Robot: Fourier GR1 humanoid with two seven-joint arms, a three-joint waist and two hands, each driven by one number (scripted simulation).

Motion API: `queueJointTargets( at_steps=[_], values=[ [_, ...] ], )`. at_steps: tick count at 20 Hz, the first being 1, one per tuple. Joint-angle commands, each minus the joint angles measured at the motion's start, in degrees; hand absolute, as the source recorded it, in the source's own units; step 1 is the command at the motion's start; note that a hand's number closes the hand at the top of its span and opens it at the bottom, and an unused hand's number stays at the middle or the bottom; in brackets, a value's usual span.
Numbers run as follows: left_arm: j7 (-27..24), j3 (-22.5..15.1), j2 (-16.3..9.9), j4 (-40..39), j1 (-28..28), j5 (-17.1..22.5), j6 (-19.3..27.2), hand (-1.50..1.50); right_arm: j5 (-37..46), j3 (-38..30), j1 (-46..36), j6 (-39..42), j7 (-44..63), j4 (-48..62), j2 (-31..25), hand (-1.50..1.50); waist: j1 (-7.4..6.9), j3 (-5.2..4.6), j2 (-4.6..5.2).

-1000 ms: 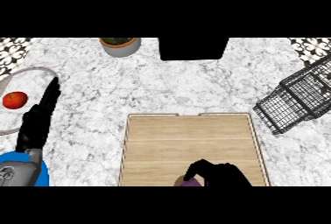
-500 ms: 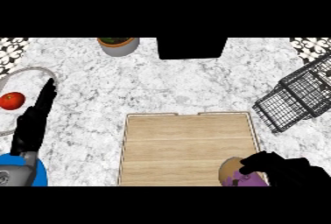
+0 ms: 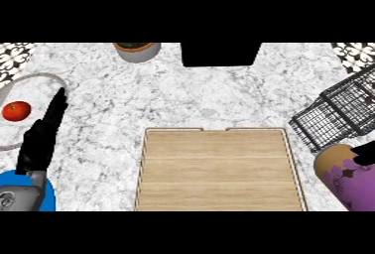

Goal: Pick the can from the tray and place it in the tiered basket

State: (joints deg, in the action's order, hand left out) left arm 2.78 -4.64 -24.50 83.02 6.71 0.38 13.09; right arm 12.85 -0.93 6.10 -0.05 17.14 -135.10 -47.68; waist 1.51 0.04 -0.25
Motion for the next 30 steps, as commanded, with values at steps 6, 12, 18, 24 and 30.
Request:
queueJointTargets(
  at_steps=[6,12,18,24,30],
  values=[
    [0.55,-1.36,3.93,0.71,1.72,-2.83,0.21,0.00,-12.73,-14.89,-8.82,11.38,-10.37,15.42,-2.74,1.50,-1.97,-0.03,0.34],
    [-0.34,1.32,1.96,-0.94,2.65,-1.87,-2.19,0.00,7.11,-10.40,-11.96,5.79,-14.98,23.83,-3.69,1.50,-2.80,-0.02,0.60],
    [0.31,1.80,2.10,-0.14,2.75,-2.22,-3.30,0.00,11.59,-12.20,-21.34,5.81,-20.62,39.73,-7.65,1.50,-2.91,-0.02,0.54],
    [2.20,0.13,5.72,0.50,2.62,-6.24,-1.13,0.00,16.37,-7.92,-25.69,4.25,-31.60,51.42,-3.10,1.50,-2.16,-0.02,0.38],
    [0.64,4.19,3.53,-1.49,3.30,-3.55,-5.03,0.00,15.99,-6.28,-31.33,9.22,-39.32,64.52,-2.53,1.50,-2.24,-0.04,0.43]
  ],
)
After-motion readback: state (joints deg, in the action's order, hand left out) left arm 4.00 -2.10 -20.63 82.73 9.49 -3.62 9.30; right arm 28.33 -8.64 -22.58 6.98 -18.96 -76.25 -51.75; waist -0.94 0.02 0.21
